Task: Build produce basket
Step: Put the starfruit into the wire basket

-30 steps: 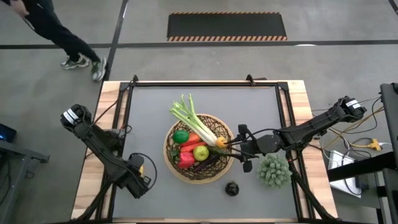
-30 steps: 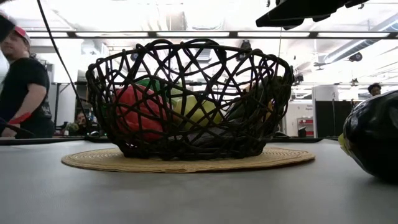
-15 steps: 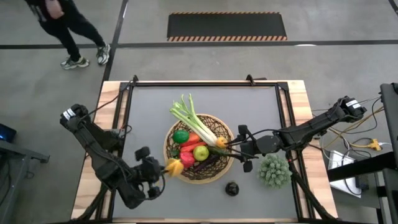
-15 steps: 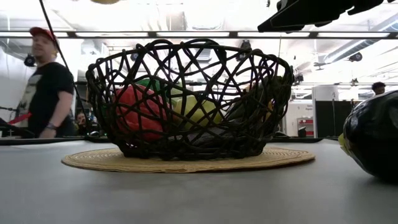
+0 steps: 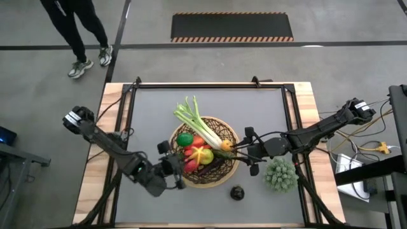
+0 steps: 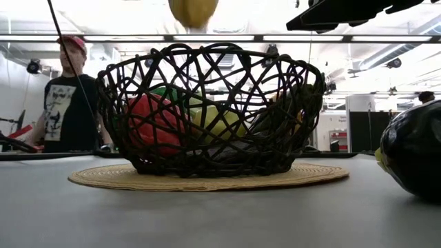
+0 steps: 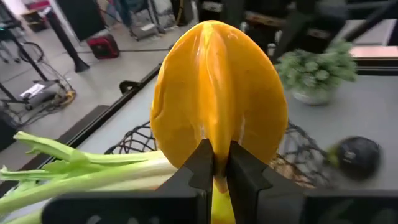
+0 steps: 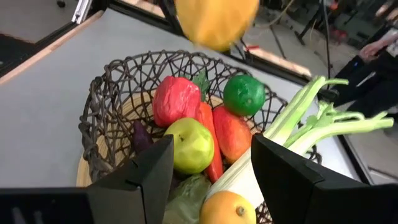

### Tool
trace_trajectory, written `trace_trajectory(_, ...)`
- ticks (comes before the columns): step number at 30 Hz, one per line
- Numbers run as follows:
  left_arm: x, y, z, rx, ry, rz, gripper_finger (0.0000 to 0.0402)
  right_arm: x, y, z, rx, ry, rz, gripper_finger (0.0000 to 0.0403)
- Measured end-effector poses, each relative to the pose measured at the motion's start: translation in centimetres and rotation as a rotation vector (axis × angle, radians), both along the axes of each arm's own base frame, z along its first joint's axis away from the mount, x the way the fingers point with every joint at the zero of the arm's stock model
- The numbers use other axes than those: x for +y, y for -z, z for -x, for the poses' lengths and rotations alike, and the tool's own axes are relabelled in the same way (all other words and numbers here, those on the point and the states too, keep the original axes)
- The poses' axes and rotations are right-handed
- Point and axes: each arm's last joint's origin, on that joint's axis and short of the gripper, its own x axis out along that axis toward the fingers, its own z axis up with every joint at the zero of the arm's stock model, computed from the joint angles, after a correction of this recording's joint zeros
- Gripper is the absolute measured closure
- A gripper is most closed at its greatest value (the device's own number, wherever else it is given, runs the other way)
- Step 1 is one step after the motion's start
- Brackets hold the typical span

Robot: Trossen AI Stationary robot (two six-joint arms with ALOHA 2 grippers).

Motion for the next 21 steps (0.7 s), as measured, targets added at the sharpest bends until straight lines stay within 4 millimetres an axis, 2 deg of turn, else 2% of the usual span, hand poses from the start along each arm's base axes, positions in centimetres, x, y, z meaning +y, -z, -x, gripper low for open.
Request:
trace_trajectory(5,1.9,2.6,-1.1,-0.079,0.002,0.035,0.0391,-0.2,0.3,0.6,-0.028,-0.009,0.007,0.0202)
trace_trajectory(12,4.4,5.6,-1.0,-0.158,-0.032,0.083,0.0391,-0.6,-0.1,1.5,-0.063,-0.005,-0.016,0.0202)
trace_trajectory(21,5.9,7.8,-0.8,-0.154,-0.085,0.106,0.0391,-0.7,0.0,1.7,-0.064,0.000,-0.024,0.0202)
